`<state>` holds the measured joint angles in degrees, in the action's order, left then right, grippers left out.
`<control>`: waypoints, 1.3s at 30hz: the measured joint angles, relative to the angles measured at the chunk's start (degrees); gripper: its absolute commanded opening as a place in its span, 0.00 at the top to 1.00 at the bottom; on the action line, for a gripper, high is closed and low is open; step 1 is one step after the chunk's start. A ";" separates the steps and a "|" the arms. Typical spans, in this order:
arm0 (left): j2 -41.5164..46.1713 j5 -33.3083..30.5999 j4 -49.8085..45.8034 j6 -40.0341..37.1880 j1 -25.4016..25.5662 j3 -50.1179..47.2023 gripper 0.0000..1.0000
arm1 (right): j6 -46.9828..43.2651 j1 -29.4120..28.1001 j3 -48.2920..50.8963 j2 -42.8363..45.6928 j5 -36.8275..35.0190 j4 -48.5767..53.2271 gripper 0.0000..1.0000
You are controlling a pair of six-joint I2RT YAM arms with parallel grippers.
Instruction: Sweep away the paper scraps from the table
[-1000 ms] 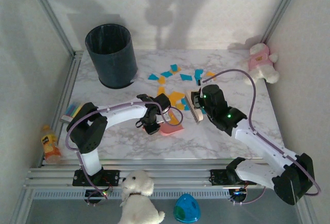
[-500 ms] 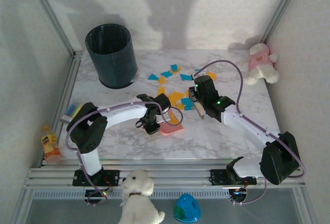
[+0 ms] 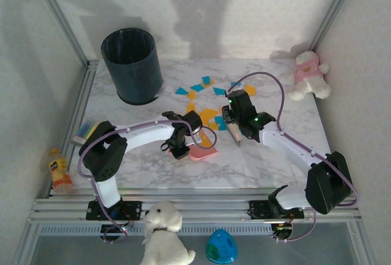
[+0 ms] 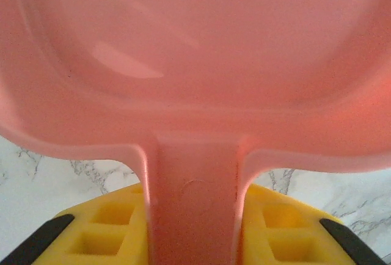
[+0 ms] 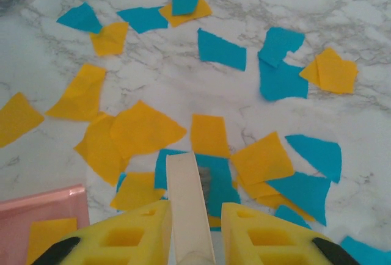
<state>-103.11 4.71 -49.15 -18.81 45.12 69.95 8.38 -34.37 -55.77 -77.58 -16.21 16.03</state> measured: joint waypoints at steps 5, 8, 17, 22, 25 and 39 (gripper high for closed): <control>0.00 -0.02 -0.22 0.00 -0.02 0.02 1.00 | 0.26 -0.09 0.02 1.49 1.95 3.26 1.00; 0.00 -0.02 -0.42 0.00 -0.02 0.11 1.00 | 0.52 -0.50 0.50 2.82 3.10 4.92 1.00; 0.00 -0.04 -1.18 0.00 -0.02 0.90 1.00 | 1.88 -3.02 1.03 6.32 4.46 8.68 1.00; 0.00 -0.13 -1.29 -0.04 0.00 0.87 1.00 | 2.38 -3.23 1.03 8.13 4.37 9.60 1.00; 0.00 -0.24 -1.44 -0.24 0.00 0.87 1.00 | 3.02 -3.30 1.03 9.38 4.20 9.99 1.00; 0.00 -0.24 -1.77 -0.22 0.00 0.87 1.00 | 4.52 -3.39 2.54 12.17 -6.69 6.91 1.00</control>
<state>-103.11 4.47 -50.92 -19.03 45.12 70.83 12.91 -37.76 -53.23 -65.41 -22.90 22.94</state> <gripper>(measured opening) 0.267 0.259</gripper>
